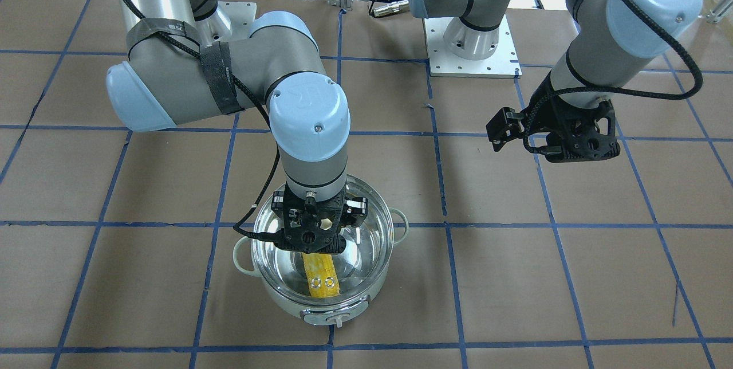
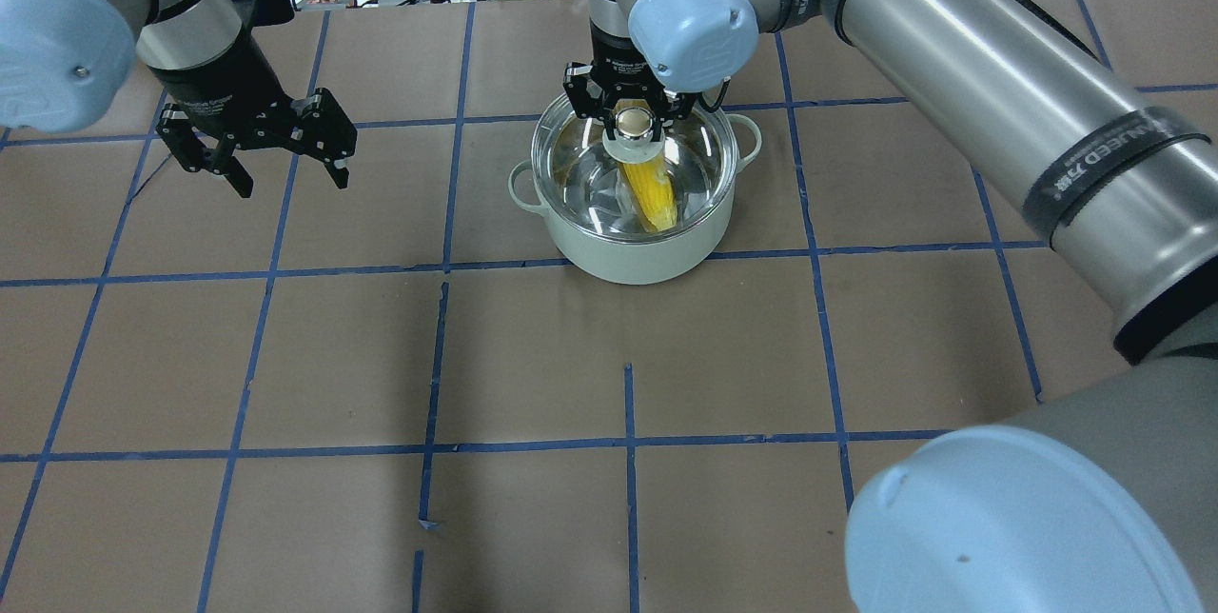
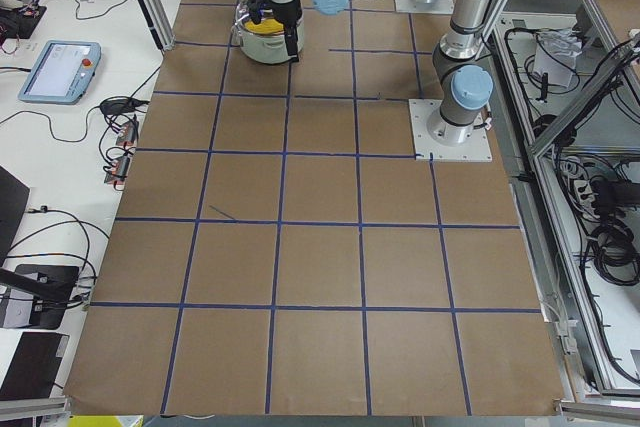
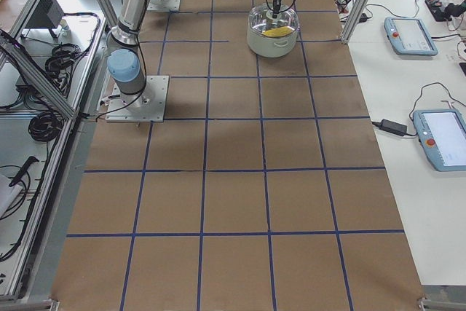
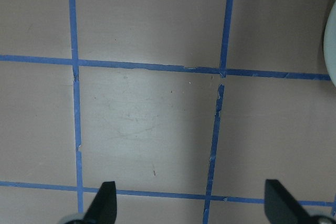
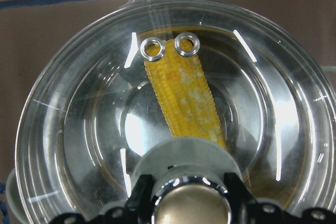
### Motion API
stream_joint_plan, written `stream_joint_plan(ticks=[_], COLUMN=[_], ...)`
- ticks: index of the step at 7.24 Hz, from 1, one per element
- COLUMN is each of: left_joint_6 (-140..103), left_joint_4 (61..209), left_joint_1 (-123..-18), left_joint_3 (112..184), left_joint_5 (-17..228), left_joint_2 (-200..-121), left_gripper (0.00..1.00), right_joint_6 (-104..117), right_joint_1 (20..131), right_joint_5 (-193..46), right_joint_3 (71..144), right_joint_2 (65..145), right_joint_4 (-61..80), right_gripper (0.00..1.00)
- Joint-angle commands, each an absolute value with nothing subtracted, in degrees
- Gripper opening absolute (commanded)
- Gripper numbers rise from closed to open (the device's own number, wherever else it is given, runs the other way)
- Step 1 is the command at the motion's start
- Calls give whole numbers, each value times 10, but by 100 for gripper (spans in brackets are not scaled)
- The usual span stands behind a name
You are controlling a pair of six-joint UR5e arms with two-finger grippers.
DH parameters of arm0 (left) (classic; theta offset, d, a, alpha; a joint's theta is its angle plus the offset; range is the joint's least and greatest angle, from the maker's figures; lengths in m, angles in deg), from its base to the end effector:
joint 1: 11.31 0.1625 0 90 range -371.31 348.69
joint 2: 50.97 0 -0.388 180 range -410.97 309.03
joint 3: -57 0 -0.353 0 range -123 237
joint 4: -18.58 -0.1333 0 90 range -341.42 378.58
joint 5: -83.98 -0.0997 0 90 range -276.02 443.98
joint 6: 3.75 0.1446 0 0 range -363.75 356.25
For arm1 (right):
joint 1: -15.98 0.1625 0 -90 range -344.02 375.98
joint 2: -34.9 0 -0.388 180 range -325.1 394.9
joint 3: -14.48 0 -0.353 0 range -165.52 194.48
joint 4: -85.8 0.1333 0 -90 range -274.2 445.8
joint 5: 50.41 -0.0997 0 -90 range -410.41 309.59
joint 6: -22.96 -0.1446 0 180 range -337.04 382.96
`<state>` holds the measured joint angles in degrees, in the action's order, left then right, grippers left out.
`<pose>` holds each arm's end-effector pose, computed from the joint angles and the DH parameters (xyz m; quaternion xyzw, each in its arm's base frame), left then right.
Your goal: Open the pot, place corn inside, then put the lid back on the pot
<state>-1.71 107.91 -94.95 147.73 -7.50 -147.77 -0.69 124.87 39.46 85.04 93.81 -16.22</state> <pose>-0.0759 -0.4890 0.3461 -0.0368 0.9974 0.0606 0.0085 0.3358 -0.5686 0.2795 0.0415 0.9991 -0.0026 0.0022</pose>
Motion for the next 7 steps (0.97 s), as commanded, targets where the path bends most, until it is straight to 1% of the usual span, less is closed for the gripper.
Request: stream_joint_plan(ticks=[1, 2, 3, 5, 6, 7], left_joint_6=[-16, -18, -28, -30, -30, -30], left_joint_4=[1079, 1078, 1078, 1092, 1096, 1101], left_joint_1=[-950, -950, -952, -953, -953, -954], left_joint_3=[1476, 1476, 1469, 1444, 1443, 1443], left_joint_5=[-76, -75, -75, -78, -78, -78], left_joint_2=[-1476, -1476, -1475, -1478, -1471, -1473], left_gripper=[100, 100, 100, 100, 100, 100], right_joint_6=[-7, -7, -6, 10, 49, 108], right_joint_1=[1249, 1249, 1248, 1239, 1220, 1184], right_joint_5=[395, 396, 396, 397, 399, 401], right_joint_3=[852, 848, 846, 838, 824, 817], right_joint_2=[939, 939, 938, 941, 948, 973], right_joint_4=[-162, -161, -162, -161, -121, -74], right_gripper=[63, 71, 84, 91, 99, 99])
